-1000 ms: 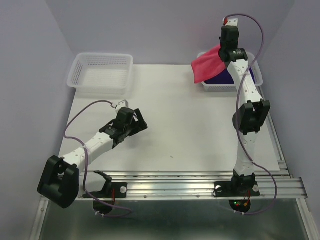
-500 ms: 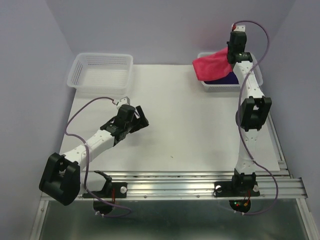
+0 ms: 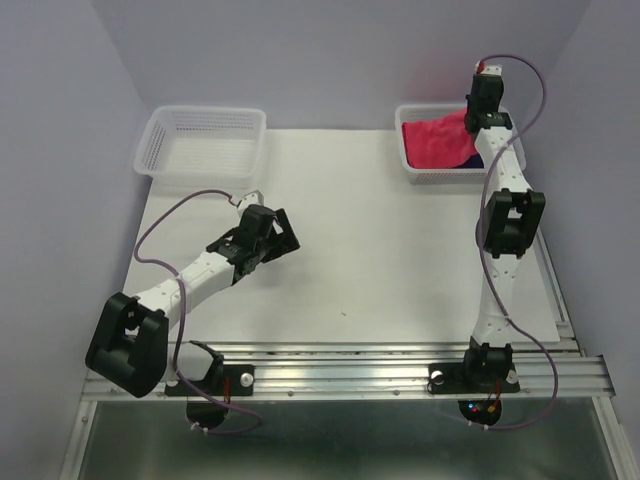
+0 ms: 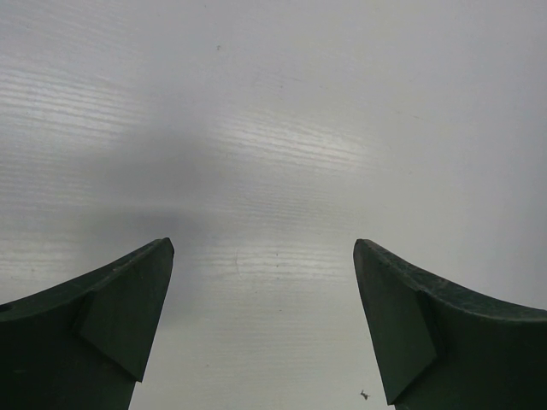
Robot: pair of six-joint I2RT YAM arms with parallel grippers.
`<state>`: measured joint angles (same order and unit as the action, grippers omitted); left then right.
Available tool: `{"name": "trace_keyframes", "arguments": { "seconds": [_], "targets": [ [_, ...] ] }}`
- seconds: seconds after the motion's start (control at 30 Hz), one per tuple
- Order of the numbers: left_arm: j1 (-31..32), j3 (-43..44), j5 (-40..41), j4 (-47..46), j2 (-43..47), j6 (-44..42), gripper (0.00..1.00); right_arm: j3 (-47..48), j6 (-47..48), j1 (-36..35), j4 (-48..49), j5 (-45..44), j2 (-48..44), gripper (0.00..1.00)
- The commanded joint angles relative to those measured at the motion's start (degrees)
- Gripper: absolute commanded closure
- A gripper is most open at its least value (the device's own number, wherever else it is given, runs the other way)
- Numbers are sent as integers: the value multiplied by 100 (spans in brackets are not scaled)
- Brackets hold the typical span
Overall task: Fold and stack the towels
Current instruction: Neatly place the folded towel into the bin
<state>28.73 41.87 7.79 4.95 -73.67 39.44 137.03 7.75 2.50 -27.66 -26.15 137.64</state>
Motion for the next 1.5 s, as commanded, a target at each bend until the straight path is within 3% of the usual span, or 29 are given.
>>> {"name": "trace_keyframes", "arguments": {
  "seconds": [0.0, 0.27, 0.37, 0.4, 0.57, 0.6, 0.67, 0.77, 0.97, 1.1, 1.2, 1.23, 1.47],
  "targets": [
    [-52, 313, 65, -126, -51, -77, 1, 166, 60, 75, 454, -48, 16, 99],
    [-52, 331, 21, -126, -104, -103, 1, 175, 104, 154, 490, -22, 236, 94],
    [-52, 331, 12, -126, -104, -112, 1, 131, 148, 189, 621, -74, 263, 87],
    [-52, 331, 12, -135, -95, -112, 1, 87, 174, 189, 735, -170, 272, 75],
    [-43, 322, -6, -135, -78, -121, 1, 87, 113, 189, 657, -338, 281, 55],
    [-52, 331, -6, -135, -60, -130, 1, 52, 69, 189, 665, -408, 246, 37],
    [-43, 331, -23, -135, 1, -147, 1, -79, -36, 189, 648, -470, 97, 30],
    [-52, 313, -23, -135, 133, -156, 1, -290, -326, 189, 543, -268, -272, 0],
    [-43, 208, 3, -135, 624, -209, 1, -800, -1055, 189, 121, 224, -1019, 0],
    [-43, 85, 187, -109, 1204, -226, 1, -1844, -1740, 180, 50, 540, -2210, 0],
    [-52, -90, 468, -12, 1776, -121, 1, -3600, -2381, 119, 820, 1381, -3379, 0],
    [-52, -108, 504, 41, 2055, -121, 1, -4431, -2514, 67, 919, 1367, -3698, 0],
    [-52, -337, 1198, 761, 3068, 309, 1, -7494, -3639, -241, 1376, 1182, -6343, 0]
  ]
}}
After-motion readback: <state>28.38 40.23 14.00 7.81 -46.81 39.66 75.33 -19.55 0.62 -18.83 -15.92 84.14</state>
